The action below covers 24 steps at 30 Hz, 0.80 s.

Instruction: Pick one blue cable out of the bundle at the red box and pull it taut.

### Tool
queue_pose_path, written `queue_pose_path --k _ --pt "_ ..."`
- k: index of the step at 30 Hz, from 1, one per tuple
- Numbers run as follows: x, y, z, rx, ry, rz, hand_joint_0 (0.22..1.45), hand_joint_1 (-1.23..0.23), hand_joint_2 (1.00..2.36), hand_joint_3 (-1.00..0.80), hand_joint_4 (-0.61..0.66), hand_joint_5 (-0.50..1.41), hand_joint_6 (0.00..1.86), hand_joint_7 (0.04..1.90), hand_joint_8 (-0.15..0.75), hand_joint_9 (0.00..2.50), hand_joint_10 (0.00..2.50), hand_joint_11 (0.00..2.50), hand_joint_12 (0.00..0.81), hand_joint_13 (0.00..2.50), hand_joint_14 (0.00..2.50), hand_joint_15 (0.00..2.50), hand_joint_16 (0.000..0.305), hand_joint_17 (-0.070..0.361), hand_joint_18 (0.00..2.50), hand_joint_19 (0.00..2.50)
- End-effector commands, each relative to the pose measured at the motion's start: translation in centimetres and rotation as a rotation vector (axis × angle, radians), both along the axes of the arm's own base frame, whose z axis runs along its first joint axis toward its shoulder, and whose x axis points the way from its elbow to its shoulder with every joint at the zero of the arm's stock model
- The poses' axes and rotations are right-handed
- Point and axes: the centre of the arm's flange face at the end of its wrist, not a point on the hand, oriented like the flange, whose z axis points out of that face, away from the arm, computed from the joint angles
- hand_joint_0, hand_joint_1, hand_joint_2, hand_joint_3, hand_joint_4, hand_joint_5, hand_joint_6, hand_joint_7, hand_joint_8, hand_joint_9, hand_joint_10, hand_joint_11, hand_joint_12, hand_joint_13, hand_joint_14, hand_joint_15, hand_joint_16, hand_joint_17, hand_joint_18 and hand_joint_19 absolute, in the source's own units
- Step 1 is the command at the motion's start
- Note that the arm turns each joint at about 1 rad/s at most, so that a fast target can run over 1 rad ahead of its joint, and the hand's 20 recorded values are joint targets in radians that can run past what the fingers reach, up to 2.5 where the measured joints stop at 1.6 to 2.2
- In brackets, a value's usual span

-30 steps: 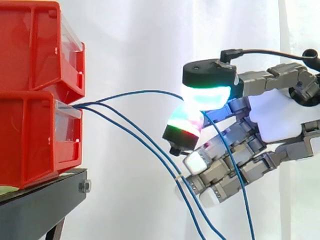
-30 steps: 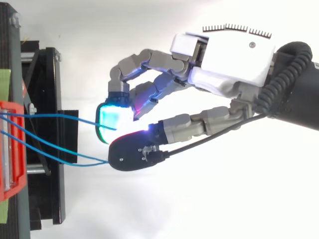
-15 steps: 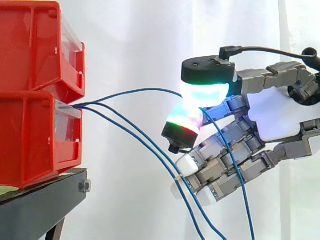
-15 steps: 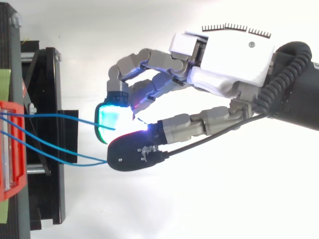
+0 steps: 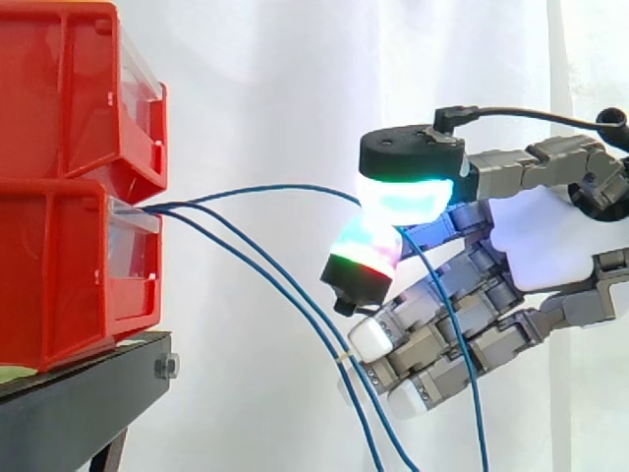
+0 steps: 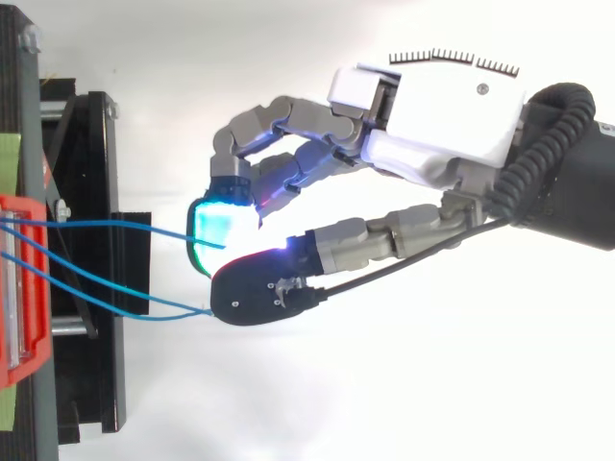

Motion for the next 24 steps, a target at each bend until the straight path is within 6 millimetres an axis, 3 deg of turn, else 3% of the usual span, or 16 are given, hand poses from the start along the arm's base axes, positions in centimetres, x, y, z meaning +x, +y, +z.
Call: queue_pose_path --k 1,24 --pt "0.13 0.09 0.0 0.005 -0.014 0.0 0.57 -0.65 1.01 -0.08 0.13 -0.15 0.86 1.18 0.395 0.76 0.01 0.42 0.446 0.44 0.01 0.17 0.075 0.169 0.41 0.28" --pt "0.53 -0.07 0.27 0.008 -0.05 -0.002 0.57 -0.6 1.01 -0.09 0.13 -0.15 0.83 1.12 0.401 0.77 0.01 0.42 0.447 0.43 0.01 0.17 0.076 0.17 0.39 0.29"
